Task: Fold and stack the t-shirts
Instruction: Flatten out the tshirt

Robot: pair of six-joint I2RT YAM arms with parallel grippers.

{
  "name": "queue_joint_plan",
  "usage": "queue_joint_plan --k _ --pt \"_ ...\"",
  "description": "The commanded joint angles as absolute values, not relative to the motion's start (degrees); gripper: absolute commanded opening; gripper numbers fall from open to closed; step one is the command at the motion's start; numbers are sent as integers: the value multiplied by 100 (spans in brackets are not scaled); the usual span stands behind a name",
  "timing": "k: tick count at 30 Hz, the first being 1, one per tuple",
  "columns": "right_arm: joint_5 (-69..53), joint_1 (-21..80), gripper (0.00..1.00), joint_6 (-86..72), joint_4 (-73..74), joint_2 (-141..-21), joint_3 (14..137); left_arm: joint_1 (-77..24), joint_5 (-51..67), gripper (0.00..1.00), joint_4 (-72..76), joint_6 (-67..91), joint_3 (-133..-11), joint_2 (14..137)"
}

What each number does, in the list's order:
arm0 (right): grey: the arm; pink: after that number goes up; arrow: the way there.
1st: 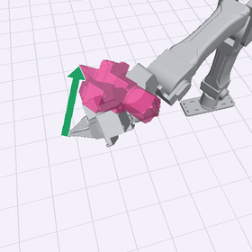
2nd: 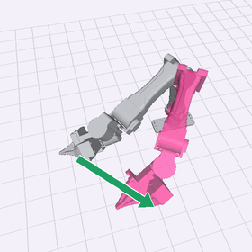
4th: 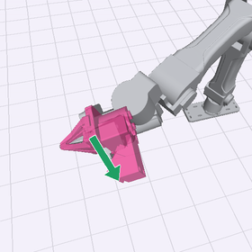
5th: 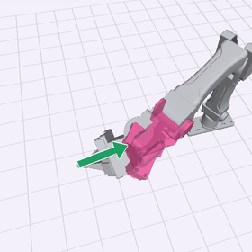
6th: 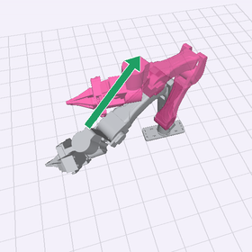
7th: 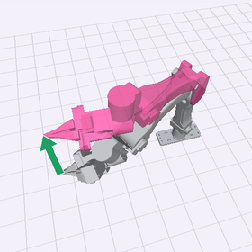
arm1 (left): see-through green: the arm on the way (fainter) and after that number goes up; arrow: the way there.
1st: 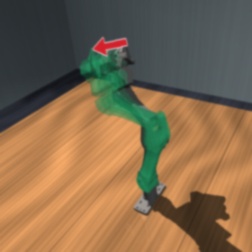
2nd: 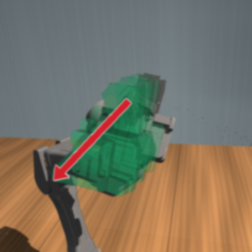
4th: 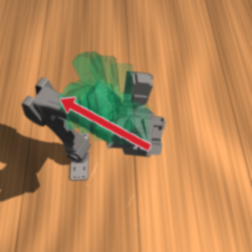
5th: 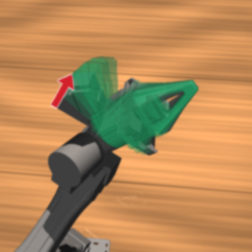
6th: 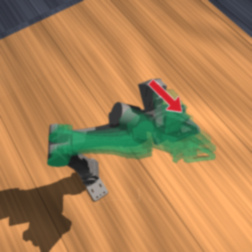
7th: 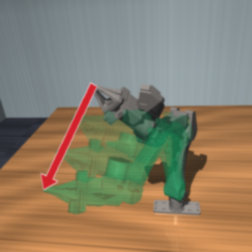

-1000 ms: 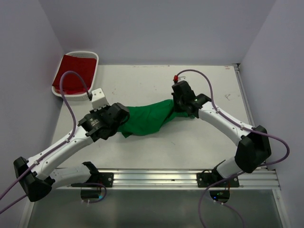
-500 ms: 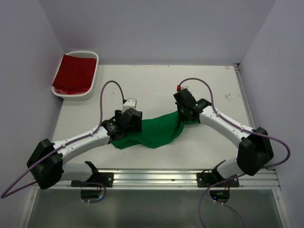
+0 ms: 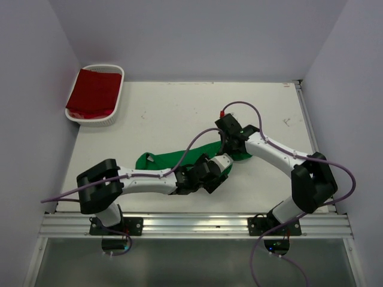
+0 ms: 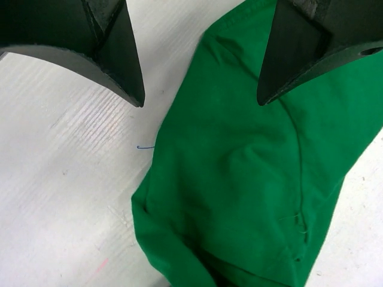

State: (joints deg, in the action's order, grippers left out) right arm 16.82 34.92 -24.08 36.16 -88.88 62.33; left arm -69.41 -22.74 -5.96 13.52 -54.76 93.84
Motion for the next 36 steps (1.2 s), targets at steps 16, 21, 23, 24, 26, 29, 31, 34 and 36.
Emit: queue_joint_plan --k 16,21,23,24,26,29,31,34,36 --pt "1617 3489 0 -2452 3542 -8701 6293 -7102 -2646 67 888 765 -5203 10283" --pt "1661 3489 0 -2443 3568 -8675 6284 -7102 -2532 65 1002 800 -5203 10380" --pt "1661 3489 0 -2443 3577 -8675 6293 -7102 -2505 61 1011 800 -5212 10415" --pt "1670 3498 0 -2443 3577 -8666 6293 -7102 -2496 58 993 800 -5229 10432" --pt "1679 3498 0 -2443 3577 -8675 6293 -7102 -2496 49 976 809 -5256 10468" --pt "1679 3498 0 -2443 3577 -8675 6293 -7102 -2531 31 853 835 -5317 10451" --pt "1679 3498 0 -2443 3577 -8666 6284 -7102 -2593 19 756 861 -5352 10398" --pt "1705 3489 0 -2443 3577 -8666 6284 -7102 -2715 4 589 879 -5405 10275" --pt "1723 3489 0 -2443 3586 -8657 6275 -7102 -2873 0 345 914 -5519 10161"
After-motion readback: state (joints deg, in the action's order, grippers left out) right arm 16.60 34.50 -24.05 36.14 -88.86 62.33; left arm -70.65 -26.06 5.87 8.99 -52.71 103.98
